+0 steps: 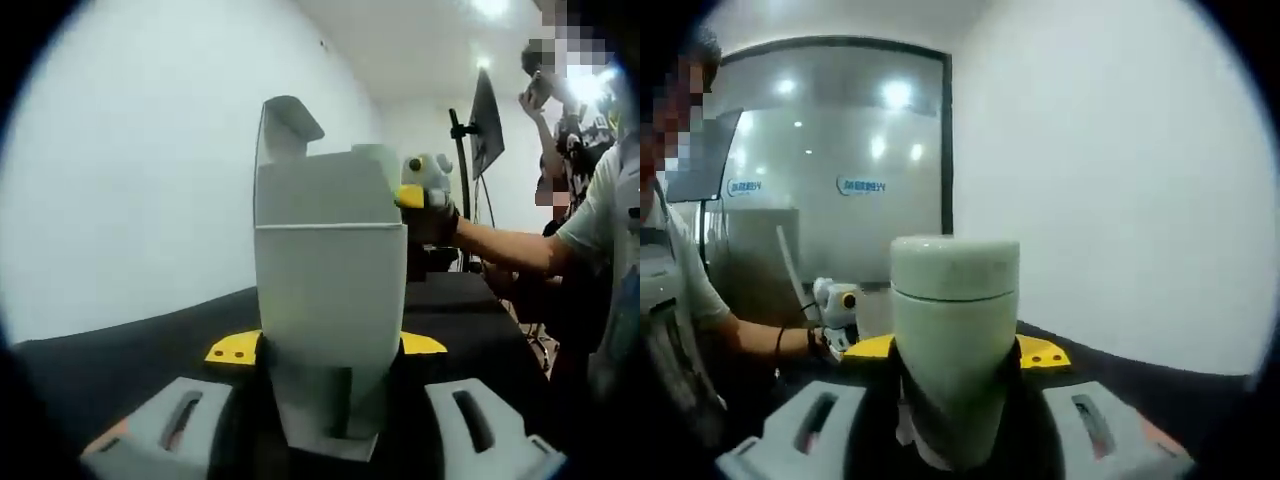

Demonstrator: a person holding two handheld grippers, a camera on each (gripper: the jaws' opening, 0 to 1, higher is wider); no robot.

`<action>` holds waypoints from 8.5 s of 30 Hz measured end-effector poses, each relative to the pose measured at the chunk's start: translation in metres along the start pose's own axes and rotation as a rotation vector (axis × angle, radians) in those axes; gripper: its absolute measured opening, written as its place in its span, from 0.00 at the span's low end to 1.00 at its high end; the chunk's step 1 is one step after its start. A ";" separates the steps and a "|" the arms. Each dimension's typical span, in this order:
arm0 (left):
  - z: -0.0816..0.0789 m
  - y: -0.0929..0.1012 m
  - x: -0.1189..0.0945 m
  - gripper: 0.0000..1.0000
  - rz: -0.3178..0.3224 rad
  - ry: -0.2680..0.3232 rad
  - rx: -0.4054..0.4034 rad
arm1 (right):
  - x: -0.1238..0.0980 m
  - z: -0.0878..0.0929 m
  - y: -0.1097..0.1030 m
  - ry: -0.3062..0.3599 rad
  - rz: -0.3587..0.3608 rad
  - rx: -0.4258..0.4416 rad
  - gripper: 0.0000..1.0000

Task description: Assemble the cup parts correctly, then place the assembled cup into the box.

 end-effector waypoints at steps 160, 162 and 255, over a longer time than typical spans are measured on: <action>0.000 -0.006 -0.002 0.45 -0.004 -0.004 -0.012 | 0.118 -0.005 -0.053 -0.063 -0.318 -0.110 0.38; 0.001 -0.004 -0.001 0.45 -0.003 0.000 -0.012 | 0.118 -0.008 -0.049 -0.064 -0.309 -0.101 0.38; -0.081 -0.030 -0.024 0.43 -0.105 0.053 0.012 | 0.099 0.047 -0.002 -0.112 -0.162 0.047 0.35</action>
Point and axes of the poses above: the point that each gripper's makers call its tool centre point, and the gripper's own axes: x roughly forward along the fingers, y roughly to its right, z roughly out of its underside, the point moved 9 cm from there along -x, roughly backward along the fingers, and after that the axes turned 7 degrees about z, right-handed, at the moved point
